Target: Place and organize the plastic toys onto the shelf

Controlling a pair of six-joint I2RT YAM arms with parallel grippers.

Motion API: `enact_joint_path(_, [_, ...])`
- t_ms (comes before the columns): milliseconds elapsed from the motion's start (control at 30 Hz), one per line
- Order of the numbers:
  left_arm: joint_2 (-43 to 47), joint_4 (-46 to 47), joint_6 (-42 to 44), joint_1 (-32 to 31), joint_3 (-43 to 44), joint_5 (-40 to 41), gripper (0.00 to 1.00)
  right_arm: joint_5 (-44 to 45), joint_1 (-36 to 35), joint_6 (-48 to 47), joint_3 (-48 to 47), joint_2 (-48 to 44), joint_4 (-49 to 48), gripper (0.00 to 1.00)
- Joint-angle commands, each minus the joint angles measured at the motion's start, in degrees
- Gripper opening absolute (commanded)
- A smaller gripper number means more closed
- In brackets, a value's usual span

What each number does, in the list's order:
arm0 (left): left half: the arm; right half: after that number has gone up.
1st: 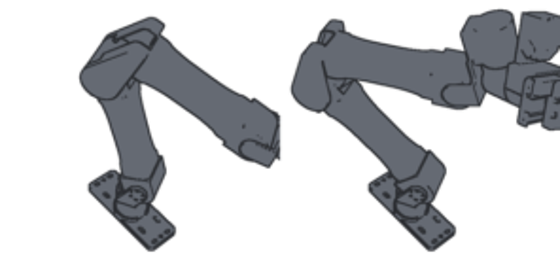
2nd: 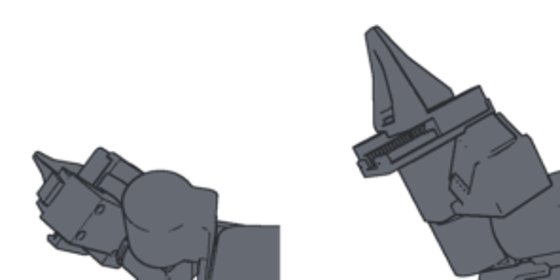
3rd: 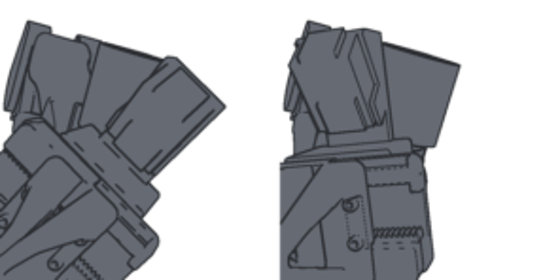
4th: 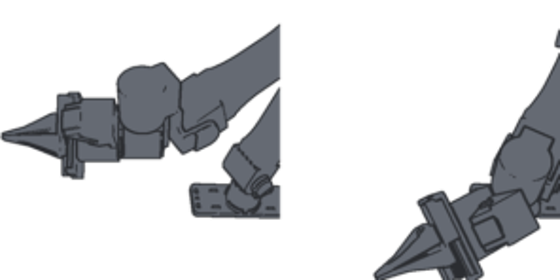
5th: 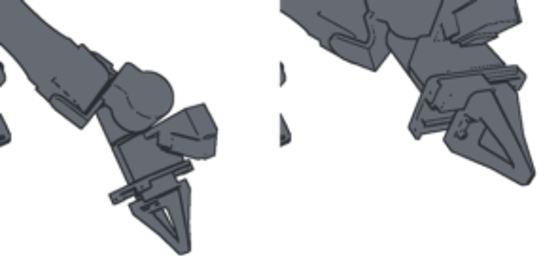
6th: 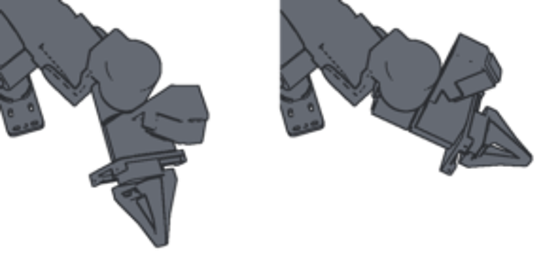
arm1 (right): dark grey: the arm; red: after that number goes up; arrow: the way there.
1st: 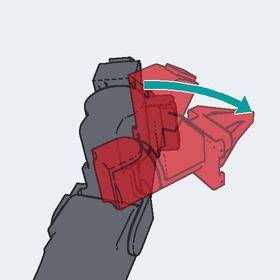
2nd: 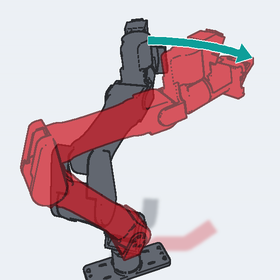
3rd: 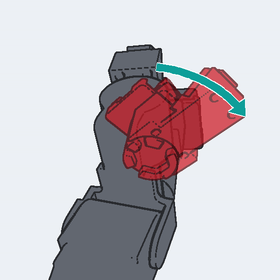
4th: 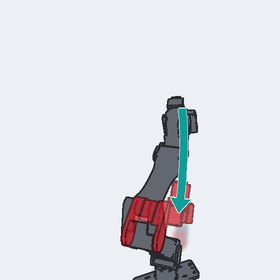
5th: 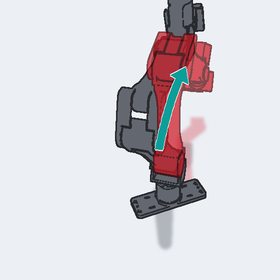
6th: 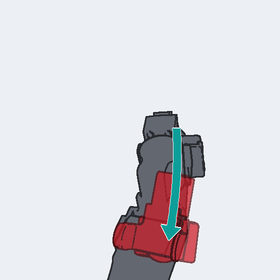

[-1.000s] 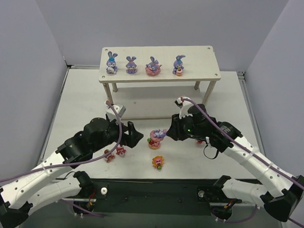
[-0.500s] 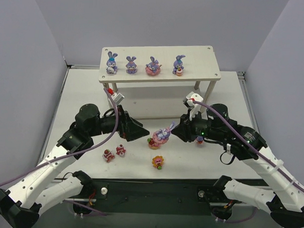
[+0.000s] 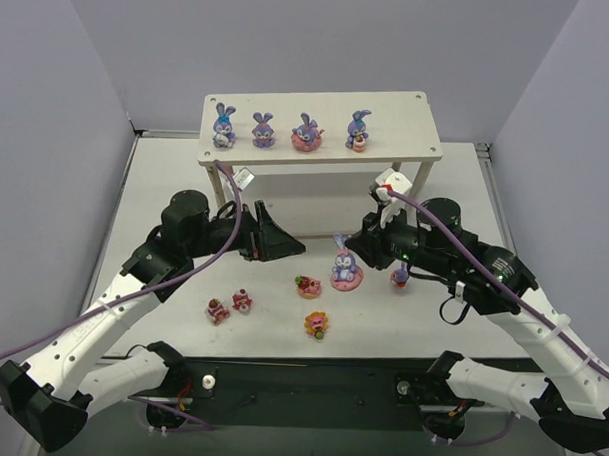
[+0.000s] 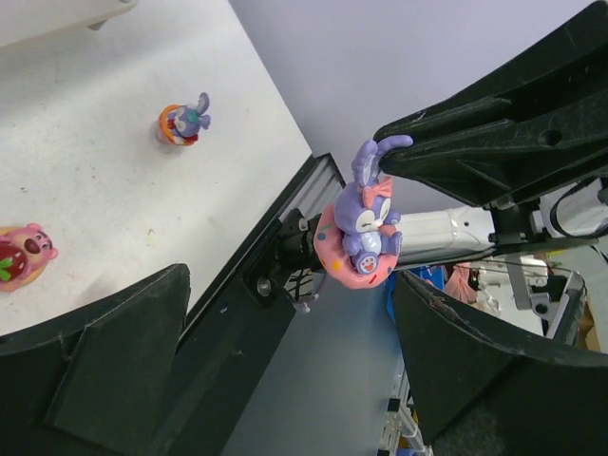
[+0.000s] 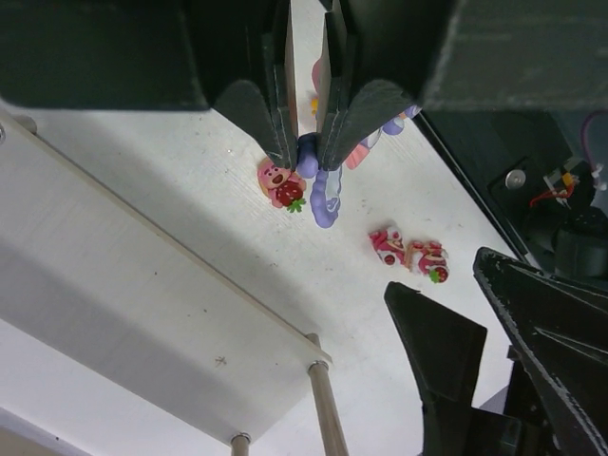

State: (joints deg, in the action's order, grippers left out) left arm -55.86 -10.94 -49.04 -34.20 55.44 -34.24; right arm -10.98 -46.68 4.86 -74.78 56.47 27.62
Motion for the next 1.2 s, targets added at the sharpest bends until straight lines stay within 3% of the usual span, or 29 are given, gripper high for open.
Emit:
enact_joint_path(0, [0.75, -4.18, 1.57, 0.45, 1.43, 4.97, 0.97, 4.04, -0.52, 2.34, 4.20, 0.31, -4.05, 0.00])
enact_joint_path(167, [0.48, -4.00, 2.19, 0.45, 0.46, 5.41, 0.97, 8.43, -0.43, 5.41, 9.04, -1.36, -10.03, 0.00])
enact_joint_path(467, [1.01, -6.37, 6.40, 0.53, 0.55, 8.31, 0.97, 13.53, 1.23, 0.77, 3.16, -1.45, -13.20, 0.00])
enact_joint_path(833, [2.50, -9.71, 8.69, 1.67, 0.37, 10.51, 0.97, 3.43, 15.99, -7.15, -9.40, 3.73, -16.63, 0.00])
enact_joint_path(1167, [2.07, -11.47, 9.92, 2.73, 1.51, 11.04, 0.97, -8.17, 31.11, -2.06, -11.44, 9.27, -27.17, 0.00])
